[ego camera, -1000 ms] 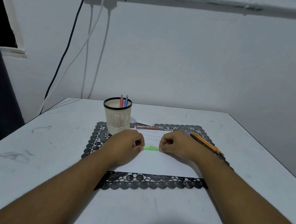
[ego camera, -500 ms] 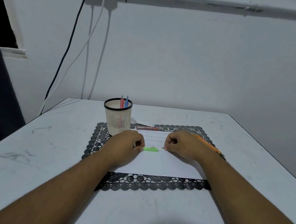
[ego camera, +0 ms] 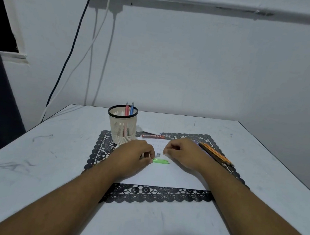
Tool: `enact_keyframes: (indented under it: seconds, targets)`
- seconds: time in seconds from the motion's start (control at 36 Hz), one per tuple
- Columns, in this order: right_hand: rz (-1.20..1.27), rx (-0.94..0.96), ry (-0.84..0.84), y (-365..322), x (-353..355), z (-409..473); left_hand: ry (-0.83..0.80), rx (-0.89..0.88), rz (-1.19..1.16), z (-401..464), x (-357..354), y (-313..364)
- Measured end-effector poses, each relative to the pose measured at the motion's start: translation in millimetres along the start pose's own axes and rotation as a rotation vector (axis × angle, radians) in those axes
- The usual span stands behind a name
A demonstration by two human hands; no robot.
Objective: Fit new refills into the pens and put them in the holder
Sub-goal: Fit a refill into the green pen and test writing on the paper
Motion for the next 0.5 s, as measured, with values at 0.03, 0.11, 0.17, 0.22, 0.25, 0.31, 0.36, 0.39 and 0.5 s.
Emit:
enact_keyframes:
  seconds: [0.03, 0.11, 0.17, 0.22, 0.25, 0.31, 0.36, 0.39, 0.5]
  targets:
    - [0.017, -0.007, 0.013, 2.0, 2.7, 0.0, 0.003, 0.001, 0.005, 0.0, 0.0, 0.5]
    - [0.073, -0.023, 0.056, 7.7, 10.9, -0.2, 0.009, 0.012, 0.007, 0.1, -0.4, 1.2]
    - [0.086, -0.038, 0.065, 10.6, 13.5, 1.0, 0.018, 0.024, -0.012, 0.2, -0.3, 1.6]
    - [0.095, -0.053, 0.056, 13.5, 14.0, 3.7, 0.029, 0.058, -0.042, -0.6, 1.2, -1.9]
    - [0.106, -0.059, 0.051, 14.2, 13.8, 4.8, 0.024, 0.078, -0.055, -1.5, 2.3, -4.2]
    - [0.110, -0.060, 0.062, 13.8, 14.6, 7.3, 0.001, 0.094, -0.066, -2.9, 4.0, -10.0]
    - [0.123, -0.061, 0.076, 13.0, 15.6, 11.2, -0.021, 0.098, -0.074, -4.4, 5.1, -12.9]
    - [0.137, -0.063, 0.083, 12.1, 16.7, 13.7, -0.022, 0.101, -0.077, -4.8, 5.4, -13.7]
    - [0.107, -0.070, 0.132, 10.4, 21.9, 31.5, -0.003, 0.090, -0.064, -2.9, 4.3, -9.0]
Point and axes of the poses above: each hand's wrist, its own z-axis towards the middle knuckle, its own x-axis out of the back of the hand, y = z × x, the point moved 4 cm from there along z, towards the middle knuckle, and after that the axes turned 15 degrees about -x, right-handed, at the moved point
